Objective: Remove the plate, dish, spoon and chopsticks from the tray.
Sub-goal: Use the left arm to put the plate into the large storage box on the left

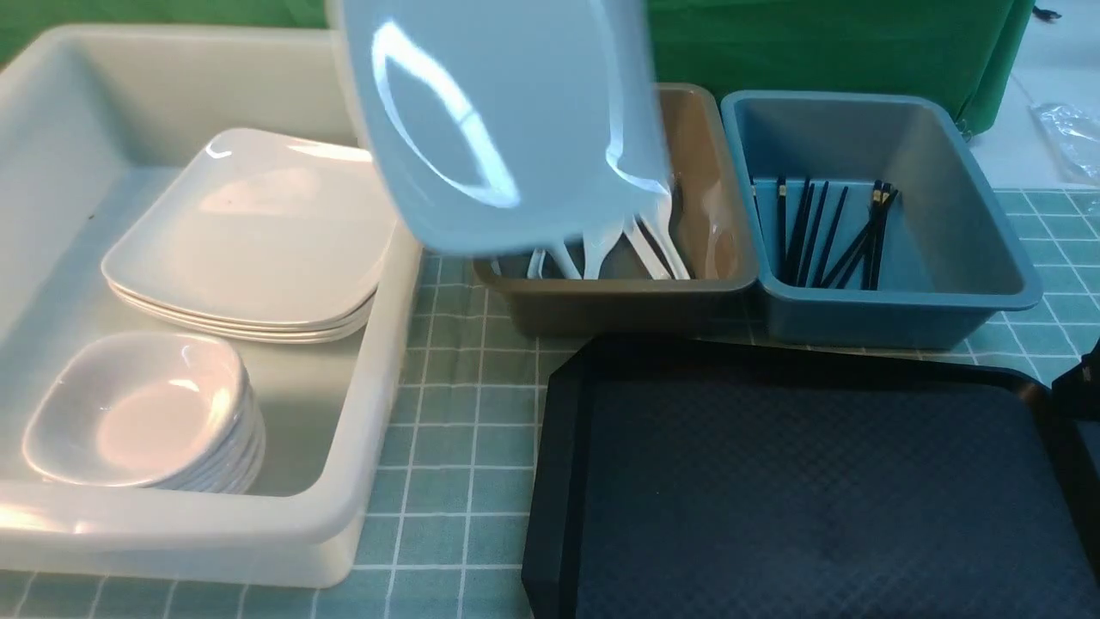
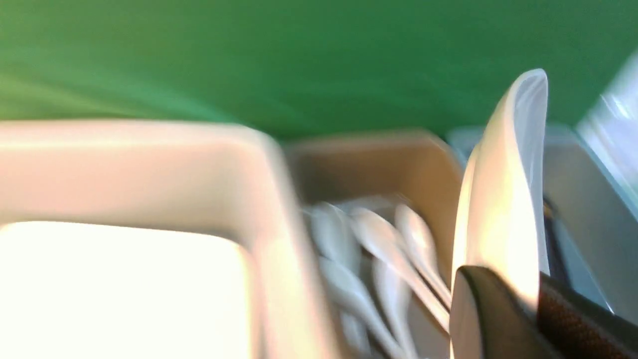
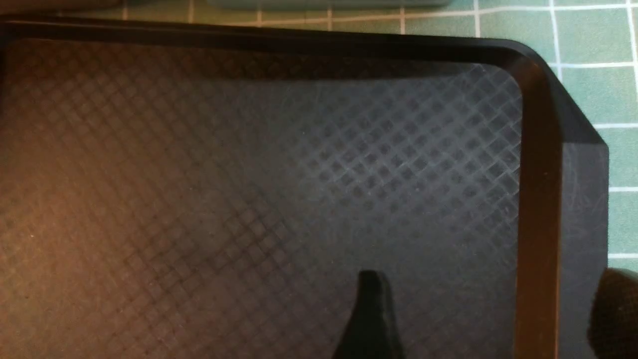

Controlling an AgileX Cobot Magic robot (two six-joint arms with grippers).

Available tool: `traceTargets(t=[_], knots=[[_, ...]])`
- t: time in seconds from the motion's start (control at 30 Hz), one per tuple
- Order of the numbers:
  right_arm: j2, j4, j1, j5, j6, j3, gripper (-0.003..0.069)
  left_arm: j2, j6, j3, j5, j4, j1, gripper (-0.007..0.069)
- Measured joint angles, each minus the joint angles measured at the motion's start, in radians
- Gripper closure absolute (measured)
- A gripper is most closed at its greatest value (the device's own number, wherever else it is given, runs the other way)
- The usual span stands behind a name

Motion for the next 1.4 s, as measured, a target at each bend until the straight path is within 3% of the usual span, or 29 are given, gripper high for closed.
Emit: traceTargets(t=[0.03,0.07,0.23,0.43,0.7,1.1,1.27,1.33,1.4], knots=[[0.0,0.0,0.0,0.0,0.0,0.0,0.0092,-0.012,0.0,-0.001,0.0,-0.047,0.126,0.0603],[0.0,0.0,0.0,0.0,0.0,0.0,0.0092,-0.013,0.0,-0.001,0.0,-0.068,0.187,0.0603],[0.0,0.0,0.0,0.0,0.0,0.0,0.0092,-0.005,0.0,0.019,0.0,-0.109,0.393,0.0601],[0.0,0.0,0.0,0.001,0.0,0.0,0.0092,0.023,0.012,0.181,-0.053,-0.145,0.516,0.0598],[0.0,0.0,0.0,0.002,0.0,0.0,0.0092,0.091,0.126,0.431,-0.368,-0.41,0.508,0.0595],[0.0,0.0,0.0,0.011,0.001,0.0,0.0092,0.241,0.143,0.461,-0.445,-0.452,0.407,0.0595],[0.0,0.0,0.0,0.025,0.001,0.0,0.0092,0.281,0.141,0.461,-0.41,-0.393,0.407,0.0516],[0.0,0.0,0.0,0.026,0.001,0.0,0.0092,0.3,0.132,0.461,-0.371,-0.354,0.405,0.0424],[0.0,0.0,0.0,0.026,0.001,0.0,0.0092,0.307,0.131,0.461,-0.352,-0.339,0.405,0.0383]])
